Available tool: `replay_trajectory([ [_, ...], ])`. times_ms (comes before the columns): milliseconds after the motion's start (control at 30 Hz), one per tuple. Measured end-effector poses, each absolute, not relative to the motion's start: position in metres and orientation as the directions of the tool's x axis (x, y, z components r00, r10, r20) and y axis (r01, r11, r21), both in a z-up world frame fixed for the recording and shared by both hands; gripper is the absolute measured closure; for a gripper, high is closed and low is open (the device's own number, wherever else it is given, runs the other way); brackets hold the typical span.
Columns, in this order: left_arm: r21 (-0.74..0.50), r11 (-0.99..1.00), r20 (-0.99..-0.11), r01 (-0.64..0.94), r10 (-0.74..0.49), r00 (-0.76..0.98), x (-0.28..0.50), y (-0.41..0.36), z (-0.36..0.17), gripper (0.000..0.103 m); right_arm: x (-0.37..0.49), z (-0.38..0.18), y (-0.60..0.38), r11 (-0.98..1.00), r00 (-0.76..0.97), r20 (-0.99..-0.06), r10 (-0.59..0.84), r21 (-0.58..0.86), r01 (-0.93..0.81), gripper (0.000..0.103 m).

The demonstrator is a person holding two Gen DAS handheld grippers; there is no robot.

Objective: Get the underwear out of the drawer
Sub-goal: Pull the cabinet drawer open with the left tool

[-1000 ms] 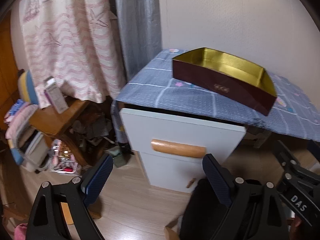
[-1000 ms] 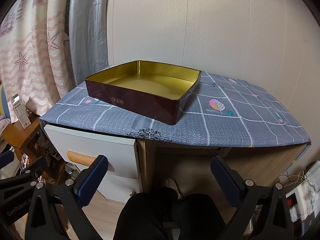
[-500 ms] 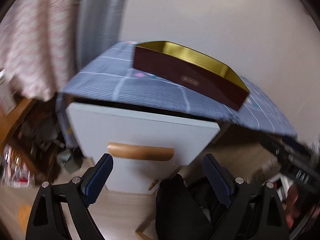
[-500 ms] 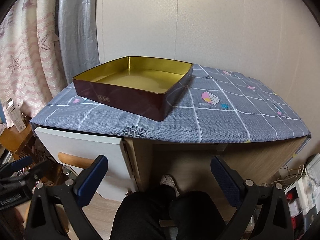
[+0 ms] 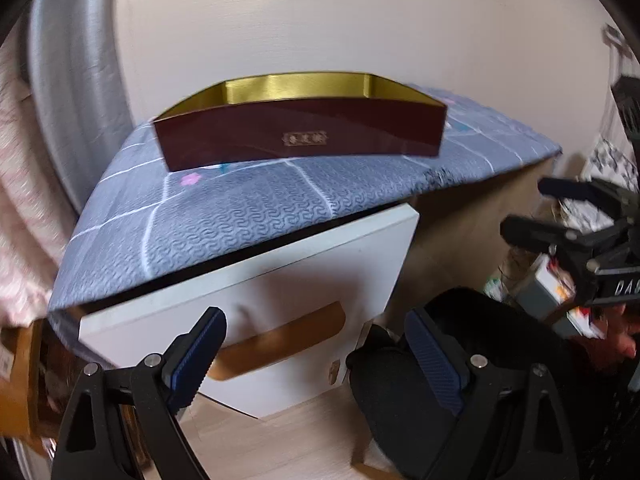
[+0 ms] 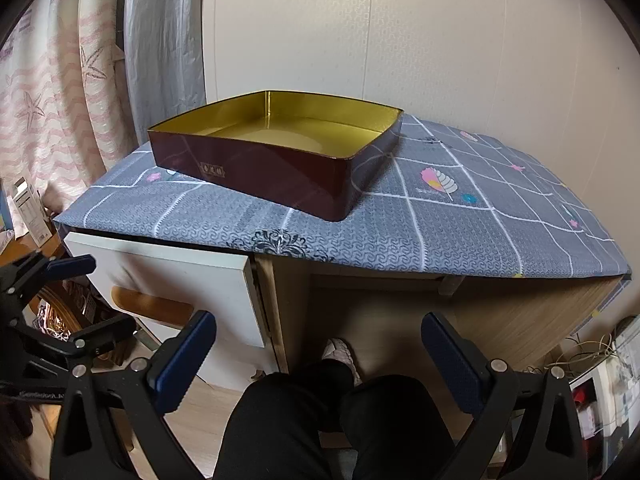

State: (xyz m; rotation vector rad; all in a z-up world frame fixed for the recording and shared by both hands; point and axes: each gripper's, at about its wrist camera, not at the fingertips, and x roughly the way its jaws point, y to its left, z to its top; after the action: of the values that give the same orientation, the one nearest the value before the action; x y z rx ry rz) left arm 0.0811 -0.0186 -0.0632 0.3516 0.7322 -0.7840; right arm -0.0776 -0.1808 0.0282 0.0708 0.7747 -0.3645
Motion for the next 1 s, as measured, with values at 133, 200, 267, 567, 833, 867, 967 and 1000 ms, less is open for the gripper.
replay_trajectory([
  [133, 0.181, 0.620, -0.701, 0.764, -0.464, 0.542, 0.082, -0.027, -0.063, 0.010, -0.076, 0.027, -0.179, 0.937, 0.653, -0.699, -0.292, -0.072, 0.342, 0.000],
  [200, 0.236, 0.564, -0.693, 0.791, -0.473, 0.544, 0.081, -0.031, -0.064, 0.010, -0.074, 0.024, -0.178, 0.939, 0.645, -0.709, -0.285, -0.069, 0.338, 0.000],
  [267, 0.270, 0.522, -0.701, 0.809, -0.470, 0.537, 0.081, -0.034, -0.067, 0.012, -0.071, 0.021, -0.178, 0.939, 0.636, -0.719, -0.281, -0.069, 0.337, 0.000],
  [567, 0.357, 0.383, -0.726, 0.852, -0.460, 0.512, 0.091, -0.040, -0.074, 0.014, -0.062, 0.013, -0.176, 0.941, 0.608, -0.744, -0.276, -0.081, 0.328, 0.000],
  [833, 0.433, 0.199, -0.782, 0.879, -0.403, 0.476, 0.087, -0.050, -0.080, 0.014, -0.053, 0.003, -0.177, 0.944, 0.580, -0.773, -0.259, -0.077, 0.320, 0.000],
  [867, 0.434, 0.188, -0.787, 0.881, -0.396, 0.473, 0.087, -0.054, -0.081, 0.014, -0.053, 0.003, -0.177, 0.944, 0.579, -0.773, -0.259, -0.076, 0.321, 0.000],
  [967, 0.442, 0.149, -0.801, 0.884, -0.378, 0.464, 0.086, -0.061, -0.081, 0.014, -0.052, 0.003, -0.177, 0.943, 0.578, -0.771, -0.266, -0.083, 0.323, 0.000],
  [1000, 0.437, 0.138, -0.807, 0.889, -0.375, 0.455, 0.086, -0.062, -0.079, 0.014, -0.052, 0.004, -0.177, 0.943, 0.579, -0.770, -0.267, -0.085, 0.323, 0.000],
])
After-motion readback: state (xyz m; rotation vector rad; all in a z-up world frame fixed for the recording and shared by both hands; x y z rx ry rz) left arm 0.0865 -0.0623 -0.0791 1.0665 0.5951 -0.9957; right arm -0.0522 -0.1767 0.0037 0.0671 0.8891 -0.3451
